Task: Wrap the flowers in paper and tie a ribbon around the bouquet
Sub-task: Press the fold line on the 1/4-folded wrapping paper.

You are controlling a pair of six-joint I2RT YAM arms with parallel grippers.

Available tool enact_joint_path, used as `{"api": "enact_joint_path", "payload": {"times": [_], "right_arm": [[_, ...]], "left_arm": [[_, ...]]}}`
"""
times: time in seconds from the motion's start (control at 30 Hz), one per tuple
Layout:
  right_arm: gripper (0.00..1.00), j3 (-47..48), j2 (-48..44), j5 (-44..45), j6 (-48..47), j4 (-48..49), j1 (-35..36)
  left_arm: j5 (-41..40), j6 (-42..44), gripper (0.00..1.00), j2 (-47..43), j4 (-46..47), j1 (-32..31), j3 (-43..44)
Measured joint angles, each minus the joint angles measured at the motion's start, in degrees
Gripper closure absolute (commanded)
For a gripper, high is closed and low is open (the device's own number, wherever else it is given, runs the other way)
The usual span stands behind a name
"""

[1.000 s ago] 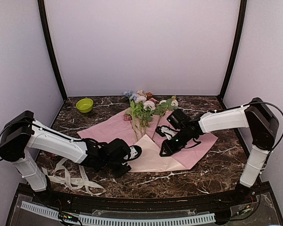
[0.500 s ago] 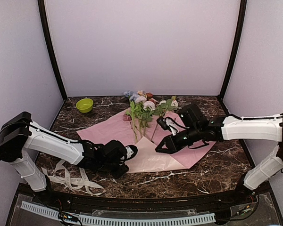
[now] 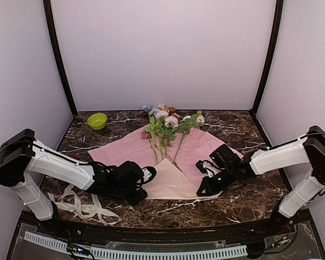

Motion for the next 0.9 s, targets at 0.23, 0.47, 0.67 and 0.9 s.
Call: {"api": "enact_joint_path", "payload": {"times": [0.23, 0.47, 0.67, 0.9], "right_arm": [[0.95, -5.9, -9.2, 5.7, 2.8, -5.6, -1.3], [0.95, 2.5, -12.1, 12.4, 2.6, -20.7, -1.5], [0.96, 16.2, -11.3, 11.3, 1.8, -15.4, 4.4], [1.00, 20.1, 5.6, 0.4, 3.6, 0.2, 11.5]], "left_arm": [[1.2, -0.5, 0.55, -0.4, 0.2, 0.5, -0.5], [2.6, -1.7, 0.55, -2.3, 1.2, 0.5, -2.8], [3.5, -3.3, 0.55, -3.1, 2.1, 0.7, -4.0], [4.7, -5.0, 0.55, -4.2, 3.6, 1.2, -5.5]]}}
